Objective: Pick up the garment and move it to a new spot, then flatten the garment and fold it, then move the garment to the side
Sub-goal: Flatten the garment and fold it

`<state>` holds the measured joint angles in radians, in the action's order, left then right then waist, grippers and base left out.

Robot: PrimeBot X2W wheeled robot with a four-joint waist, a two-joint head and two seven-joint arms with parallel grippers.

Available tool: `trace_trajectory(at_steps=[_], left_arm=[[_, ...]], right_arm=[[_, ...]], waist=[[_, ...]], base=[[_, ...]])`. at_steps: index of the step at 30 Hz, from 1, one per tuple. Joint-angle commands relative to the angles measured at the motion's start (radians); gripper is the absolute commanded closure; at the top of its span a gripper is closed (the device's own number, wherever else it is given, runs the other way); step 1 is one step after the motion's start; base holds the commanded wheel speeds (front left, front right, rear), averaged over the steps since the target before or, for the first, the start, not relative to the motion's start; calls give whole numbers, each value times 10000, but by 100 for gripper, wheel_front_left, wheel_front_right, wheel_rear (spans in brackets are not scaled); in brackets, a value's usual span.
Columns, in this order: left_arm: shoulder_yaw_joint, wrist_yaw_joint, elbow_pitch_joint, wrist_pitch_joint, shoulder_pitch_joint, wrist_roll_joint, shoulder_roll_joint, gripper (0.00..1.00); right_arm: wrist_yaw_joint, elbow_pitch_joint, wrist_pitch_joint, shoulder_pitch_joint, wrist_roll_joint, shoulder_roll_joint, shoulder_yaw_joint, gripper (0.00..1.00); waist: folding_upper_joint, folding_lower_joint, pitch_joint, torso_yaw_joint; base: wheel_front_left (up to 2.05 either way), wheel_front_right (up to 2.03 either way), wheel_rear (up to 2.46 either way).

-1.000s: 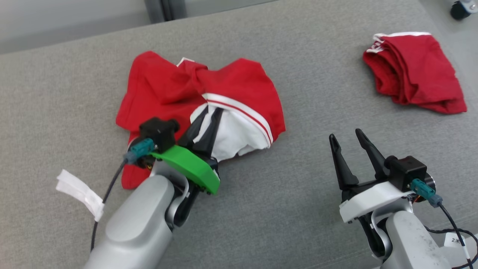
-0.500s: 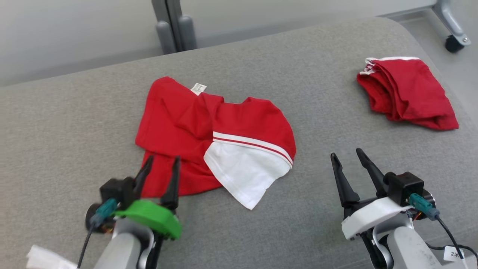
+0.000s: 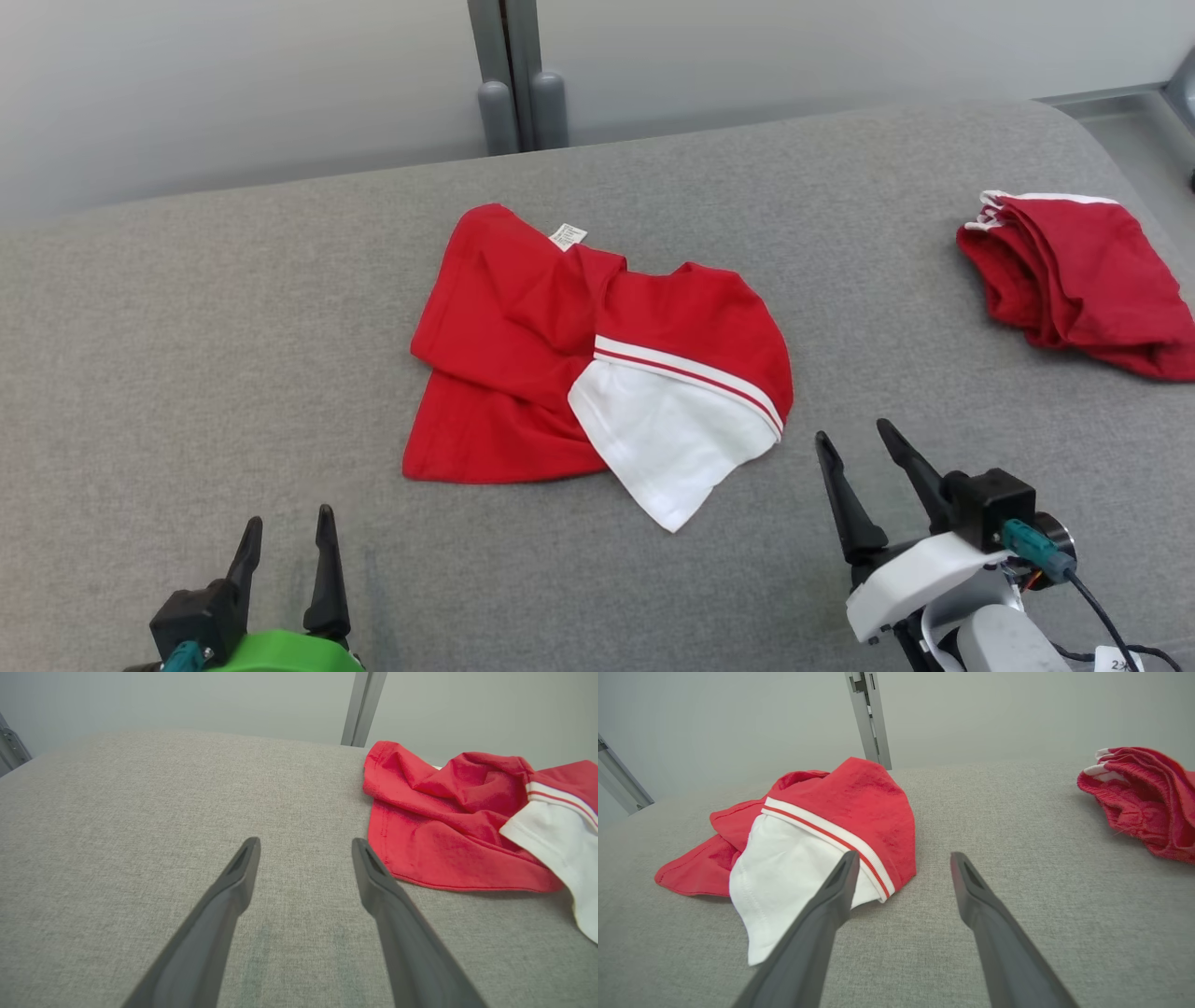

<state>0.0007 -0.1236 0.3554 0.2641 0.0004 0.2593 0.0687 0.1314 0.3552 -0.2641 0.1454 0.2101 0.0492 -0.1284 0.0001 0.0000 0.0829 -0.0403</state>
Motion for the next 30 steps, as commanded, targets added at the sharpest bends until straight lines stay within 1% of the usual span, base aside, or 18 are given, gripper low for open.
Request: trace_trajectory(at_steps=[1, 4, 8, 11, 13, 15, 22, 23, 24, 25, 26, 28, 30], left_arm=[[54, -53, -59, 1, 124, -82, -75, 0], [125, -63, -83, 1, 99, -178, -106, 0], [22, -83, -92, 1, -149, -143, -157, 0], [-163, -82, -90, 1, -290, -36, -164, 0], [-266, -83, -57, 1, -366, 13, -166, 0], [-359, -83, -34, 1, -442, 104, -166, 0], [-529, -80, 59, 1, -665, 269, -169, 0], [-528, -80, 77, 1, -710, 290, -169, 0], [-536, -80, 89, 1, -751, 294, -168, 0], [-546, -80, 94, 1, -801, 316, -168, 0], [-555, -80, 97, 1, -834, 341, -170, 0], [-541, -80, 101, 1, -840, 363, -168, 0], [-499, -80, 78, 1, -897, 400, -169, 0]], right_arm=[[-16, 5, -3, -86, -50, 34, -95, 0], [-16, -59, -3, 33, -188, 32, -556, 0], [-16, -8, -3, 110, -399, 35, -1689, 0], [-16, 433, -3, 296, -471, 49, -2567, 0], [-16, 820, -3, 483, -542, 44, -2958, 0], [-16, 1181, -3, 706, -613, 45, -3126, 0], [-16, 2732, -3, 1458, -1062, 37, -3124, 0], [-16, 2994, -1, 1560, -1073, 38, -3144, 11], [-16, 3196, 5, 1619, -1085, 40, -3120, 44], [-16, 3398, 22, 1682, -1131, 40, -3130, 53], [-16, 3602, 45, 1720, -1143, 49, -3088, 100], [-14, 3733, 60, 1781, -1208, 46, -2942, 100], [-20, 3677, 60, 1894, -1489, 41, -2436, 100]], waist=[[-1, 0, 3, 152], [-1, 0, 66, 258], [-1, 0, 205, 454], [-1, 0, 348, 620], [-1, 0, 447, 727], [-1, 0, 552, 845], [-1, 0, 948, 1232], [-1, 0, 1003, 1280], [-1, 0, 1047, 1320], [-1, 0, 1098, 1352], [-1, 0, 1135, 1379], [-1, 0, 1172, 1400], [-1, 0, 1191, 1377]], base=[[0, 0, 0], [0, 0, 0], [0, 0, 0], [0, 0, 0], [0, 0, 0], [0, 0, 0], [0, 0, 0], [0, 0, 0], [0, 0, 0], [0, 0, 0], [0, 0, 0], [0, 0, 0], [0, 0, 0]])
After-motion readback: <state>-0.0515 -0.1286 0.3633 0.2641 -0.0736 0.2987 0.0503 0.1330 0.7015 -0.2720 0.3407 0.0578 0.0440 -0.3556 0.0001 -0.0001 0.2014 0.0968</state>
